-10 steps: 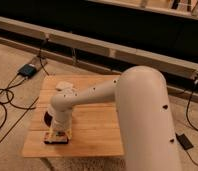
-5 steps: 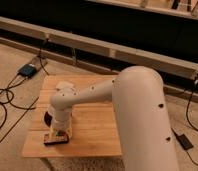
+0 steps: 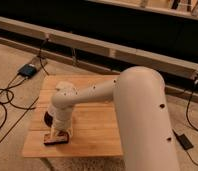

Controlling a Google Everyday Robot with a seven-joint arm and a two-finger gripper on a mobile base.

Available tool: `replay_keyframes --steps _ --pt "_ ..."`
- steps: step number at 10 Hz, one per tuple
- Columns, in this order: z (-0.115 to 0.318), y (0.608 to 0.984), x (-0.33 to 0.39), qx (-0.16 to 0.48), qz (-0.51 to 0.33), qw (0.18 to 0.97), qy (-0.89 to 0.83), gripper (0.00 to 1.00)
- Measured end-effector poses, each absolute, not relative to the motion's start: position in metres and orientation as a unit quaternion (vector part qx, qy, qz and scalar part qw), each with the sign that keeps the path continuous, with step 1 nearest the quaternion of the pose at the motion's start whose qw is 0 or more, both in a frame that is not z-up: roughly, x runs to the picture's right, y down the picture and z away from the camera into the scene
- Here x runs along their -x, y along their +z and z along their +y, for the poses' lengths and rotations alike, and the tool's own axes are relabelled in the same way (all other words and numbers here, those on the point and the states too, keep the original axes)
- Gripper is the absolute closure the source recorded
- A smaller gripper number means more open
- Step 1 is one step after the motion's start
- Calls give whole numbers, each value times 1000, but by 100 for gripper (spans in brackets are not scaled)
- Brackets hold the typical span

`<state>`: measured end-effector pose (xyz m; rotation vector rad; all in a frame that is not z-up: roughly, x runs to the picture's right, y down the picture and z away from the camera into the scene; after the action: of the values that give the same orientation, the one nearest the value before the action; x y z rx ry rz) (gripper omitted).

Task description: Push the eraser across the table

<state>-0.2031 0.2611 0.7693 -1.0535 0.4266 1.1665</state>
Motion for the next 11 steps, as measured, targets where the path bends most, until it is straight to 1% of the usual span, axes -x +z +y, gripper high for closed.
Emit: replay_keyframes --steps 7,11 --pt "257 762 244 485 172 702 492 35" --pt "262 757 262 495 167 707 476 35"
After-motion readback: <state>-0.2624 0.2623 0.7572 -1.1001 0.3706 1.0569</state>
